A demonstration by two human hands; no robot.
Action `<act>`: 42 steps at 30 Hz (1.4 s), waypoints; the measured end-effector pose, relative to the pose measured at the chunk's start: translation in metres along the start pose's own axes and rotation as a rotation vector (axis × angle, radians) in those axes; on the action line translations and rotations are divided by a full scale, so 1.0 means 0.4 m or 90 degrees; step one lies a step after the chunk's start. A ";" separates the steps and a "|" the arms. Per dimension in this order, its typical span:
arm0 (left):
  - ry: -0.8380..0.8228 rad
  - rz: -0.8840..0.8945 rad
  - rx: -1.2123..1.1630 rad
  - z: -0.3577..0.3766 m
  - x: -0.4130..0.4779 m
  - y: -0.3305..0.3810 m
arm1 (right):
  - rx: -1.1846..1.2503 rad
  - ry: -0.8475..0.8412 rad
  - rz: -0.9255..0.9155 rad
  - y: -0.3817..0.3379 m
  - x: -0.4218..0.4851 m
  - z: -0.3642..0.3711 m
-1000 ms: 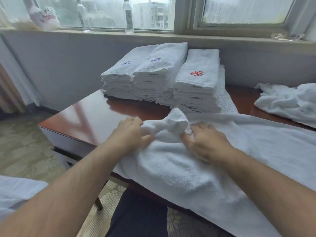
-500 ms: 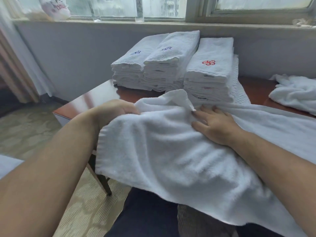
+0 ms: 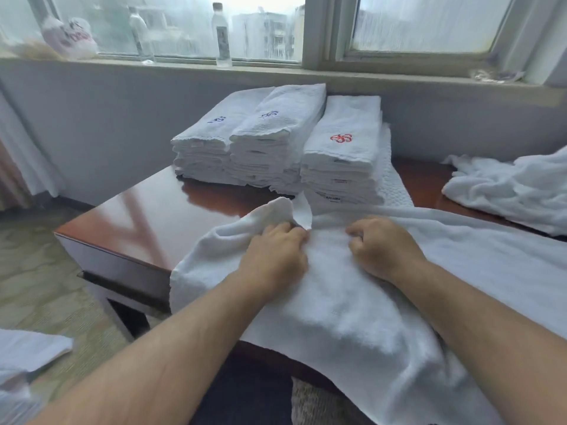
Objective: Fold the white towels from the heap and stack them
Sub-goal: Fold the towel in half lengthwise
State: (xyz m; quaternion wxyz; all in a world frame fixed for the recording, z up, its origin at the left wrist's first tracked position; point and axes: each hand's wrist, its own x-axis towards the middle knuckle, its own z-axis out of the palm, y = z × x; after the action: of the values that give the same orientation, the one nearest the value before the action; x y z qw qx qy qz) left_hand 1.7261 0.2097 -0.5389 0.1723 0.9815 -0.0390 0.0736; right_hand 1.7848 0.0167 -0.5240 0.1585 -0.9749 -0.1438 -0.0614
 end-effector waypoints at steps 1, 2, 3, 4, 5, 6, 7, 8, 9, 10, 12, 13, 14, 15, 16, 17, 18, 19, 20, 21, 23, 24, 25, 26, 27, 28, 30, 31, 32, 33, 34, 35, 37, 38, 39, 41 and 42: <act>0.005 -0.045 0.026 0.002 0.010 0.002 | -0.060 0.020 0.065 0.010 -0.003 -0.013; 0.010 -0.081 0.044 0.001 0.019 0.003 | -0.115 0.017 0.130 0.019 -0.007 -0.024; 0.012 -0.111 0.059 0.000 0.029 0.004 | -0.157 -0.015 0.188 0.025 -0.013 -0.029; 0.006 -0.138 0.078 -0.003 0.038 0.003 | -0.184 -0.061 0.234 0.032 -0.018 -0.029; -0.006 -0.166 0.102 -0.009 0.051 0.002 | -0.193 -0.112 0.268 0.035 -0.023 -0.026; -0.019 -0.194 0.132 -0.016 0.064 0.001 | -0.188 -0.157 0.286 0.033 -0.027 -0.019; -0.032 -0.218 0.169 -0.024 0.077 0.000 | -0.180 -0.183 0.286 0.031 -0.030 -0.008; -0.042 -0.227 0.210 -0.030 0.090 0.000 | -0.173 -0.190 0.269 0.030 -0.029 0.003; -0.037 -0.211 0.251 -0.031 0.102 0.001 | -0.163 -0.187 0.247 0.033 -0.025 0.010; -0.014 -0.173 0.279 -0.031 0.110 0.002 | -0.151 -0.180 0.227 0.037 -0.021 0.012; 0.094 -0.063 0.259 -0.026 0.123 0.000 | -0.155 -0.169 0.193 0.051 -0.016 0.006; 0.149 -0.024 0.224 -0.026 0.128 -0.007 | -0.181 -0.152 0.176 0.054 -0.016 0.000; 0.183 -0.007 0.182 -0.028 0.137 -0.020 | -0.222 -0.120 0.145 0.052 -0.015 -0.006; 0.197 -0.012 0.134 -0.032 0.148 -0.036 | -0.252 -0.077 0.092 0.044 -0.011 -0.008; 0.189 -0.032 0.085 -0.037 0.160 -0.053 | -0.247 -0.036 0.019 0.030 -0.005 -0.008; 0.170 -0.057 0.045 -0.043 0.171 -0.072 | -0.197 -0.012 -0.061 0.013 0.002 -0.003; 0.147 -0.080 0.020 -0.046 0.179 -0.094 | -0.113 -0.013 -0.131 -0.006 0.007 0.004; 0.118 -0.101 0.011 -0.047 0.186 -0.115 | -0.028 -0.032 -0.185 -0.027 0.007 0.013; 0.088 -0.115 0.014 -0.047 0.191 -0.136 | 0.029 -0.050 -0.231 -0.042 0.006 0.027; 0.061 -0.125 0.010 -0.045 0.193 -0.155 | 0.050 -0.059 -0.268 -0.053 0.003 0.043; 0.041 -0.136 -0.012 -0.043 0.194 -0.184 | 0.047 -0.057 -0.301 -0.056 -0.002 0.066; 0.041 -0.134 -0.016 -0.044 0.194 -0.194 | 0.053 -0.053 -0.302 -0.056 -0.002 0.068; 0.038 -0.127 -0.011 -0.047 0.196 -0.202 | 0.057 -0.052 -0.301 -0.055 -0.001 0.066; 0.030 -0.118 -0.001 -0.050 0.198 -0.206 | 0.055 -0.054 -0.304 -0.054 -0.001 0.064; 0.020 -0.107 0.014 -0.053 0.200 -0.206 | 0.048 -0.063 -0.311 -0.055 -0.002 0.062; 0.016 -0.091 0.034 -0.057 0.202 -0.204 | 0.036 -0.077 -0.322 -0.057 -0.003 0.058; 0.036 -0.050 0.074 -0.062 0.206 -0.197 | 0.000 -0.098 -0.355 -0.067 -0.003 0.051; 0.053 -0.032 0.092 -0.065 0.208 -0.194 | -0.038 -0.100 -0.370 -0.077 0.000 0.049; 0.064 -0.017 0.112 -0.067 0.210 -0.191 | -0.090 -0.100 -0.379 -0.089 0.005 0.046; 0.071 -0.005 0.131 -0.068 0.213 -0.188 | -0.144 -0.101 -0.379 -0.102 0.014 0.045; 0.076 0.001 0.142 -0.070 0.217 -0.188 | -0.172 -0.107 -0.374 -0.113 0.021 0.047; 0.084 0.002 0.142 -0.074 0.221 -0.189 | -0.167 -0.120 -0.373 -0.124 0.024 0.053; 0.132 -0.003 0.109 -0.093 0.231 -0.194 | -0.105 -0.163 -0.385 -0.134 0.022 0.070; 0.176 0.001 0.080 -0.106 0.235 -0.196 | -0.084 -0.184 -0.389 -0.133 0.020 0.077; 0.235 0.013 0.051 -0.122 0.237 -0.199 | -0.074 -0.191 -0.391 -0.129 0.021 0.081; 0.360 0.057 0.025 -0.157 0.228 -0.206 | -0.067 -0.194 -0.393 -0.120 0.030 0.085; 0.410 0.083 0.023 -0.174 0.217 -0.209 | -0.069 -0.201 -0.395 -0.118 0.036 0.085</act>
State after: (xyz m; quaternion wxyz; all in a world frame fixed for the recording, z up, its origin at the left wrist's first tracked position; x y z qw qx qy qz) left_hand 1.8112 0.3077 -0.4884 0.1531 0.9061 -0.0435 0.3921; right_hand 1.7868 0.0744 -0.5401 0.0564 -0.8894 -0.4522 0.0375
